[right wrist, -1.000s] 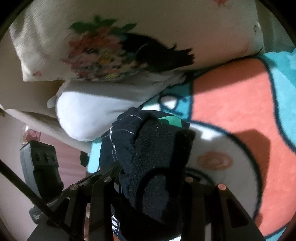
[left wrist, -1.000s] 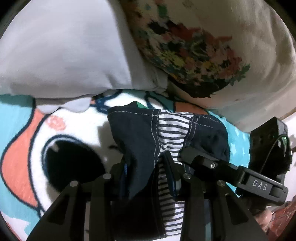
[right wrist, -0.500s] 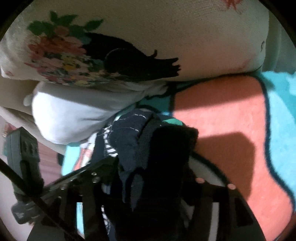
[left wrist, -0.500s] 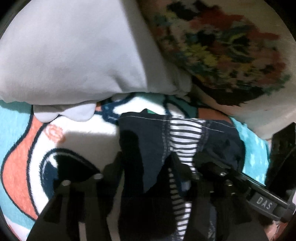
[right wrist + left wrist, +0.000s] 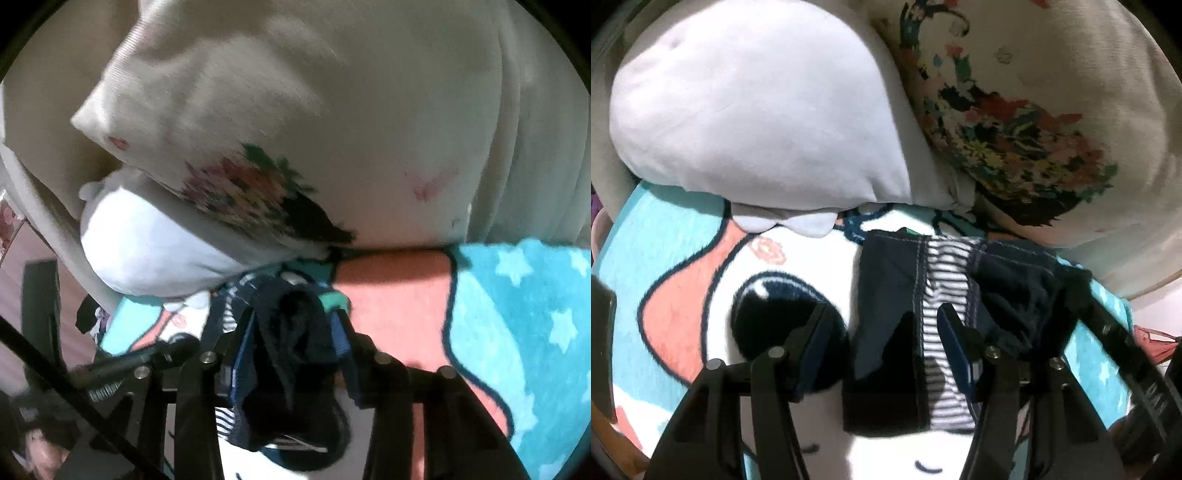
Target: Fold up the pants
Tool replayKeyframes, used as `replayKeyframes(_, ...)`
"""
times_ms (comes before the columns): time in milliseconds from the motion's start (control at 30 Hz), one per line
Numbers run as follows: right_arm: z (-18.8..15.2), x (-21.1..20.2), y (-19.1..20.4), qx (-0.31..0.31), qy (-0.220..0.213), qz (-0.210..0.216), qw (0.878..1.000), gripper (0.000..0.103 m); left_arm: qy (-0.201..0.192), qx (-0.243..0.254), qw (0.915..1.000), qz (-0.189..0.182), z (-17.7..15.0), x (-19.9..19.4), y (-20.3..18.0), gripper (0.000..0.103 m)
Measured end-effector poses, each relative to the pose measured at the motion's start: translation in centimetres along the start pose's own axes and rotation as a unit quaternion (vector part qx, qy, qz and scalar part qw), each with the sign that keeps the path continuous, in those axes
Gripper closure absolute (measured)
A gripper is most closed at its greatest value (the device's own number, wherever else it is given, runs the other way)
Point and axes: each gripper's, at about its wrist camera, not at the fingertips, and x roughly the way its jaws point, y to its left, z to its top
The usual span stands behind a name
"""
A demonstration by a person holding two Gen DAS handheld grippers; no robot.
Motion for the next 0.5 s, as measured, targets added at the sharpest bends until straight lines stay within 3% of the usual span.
replayKeyframes(67,0.3,0.3,0.6,0.0,-0.005,-0.008,1.0,0.057,0.002,0.008,1.0,0.0,-0.3,0.4,-0.5,0.045)
replayKeyframes(167,0.4,-0.3,1.3,-0.006,-0.042,-0.073,0.996,0.057,0.027,0.02,0.9994,0.008,-1.1,2.2,-0.9,0.045)
replayKeyframes(233,0.5,-0.8,1.4,-0.002,-0.064,-0.102,0.993,0.051,0.039,0.029,0.9988,0.01,-1.5,3.5,-1.1,0.045)
replayKeyframes(300,0.7,-0.7,1.5,-0.005,-0.058,-0.078,0.995,0.05,0.056,0.037,0.9976,0.017,-2.0,4.8,-1.0,0.045)
replayKeyframes(400,0.4,1.5,1.5,-0.006,0.001,-0.006,1.0,0.05,0.063,0.031,0.9974,0.016,-2.2,5.6,-0.5,0.045)
replayKeyframes(500,-0.3,3.9,0.3,0.027,0.042,0.023,0.998,0.05,0.065,0.025,0.9975,0.008,-2.1,5.7,-0.2,0.045)
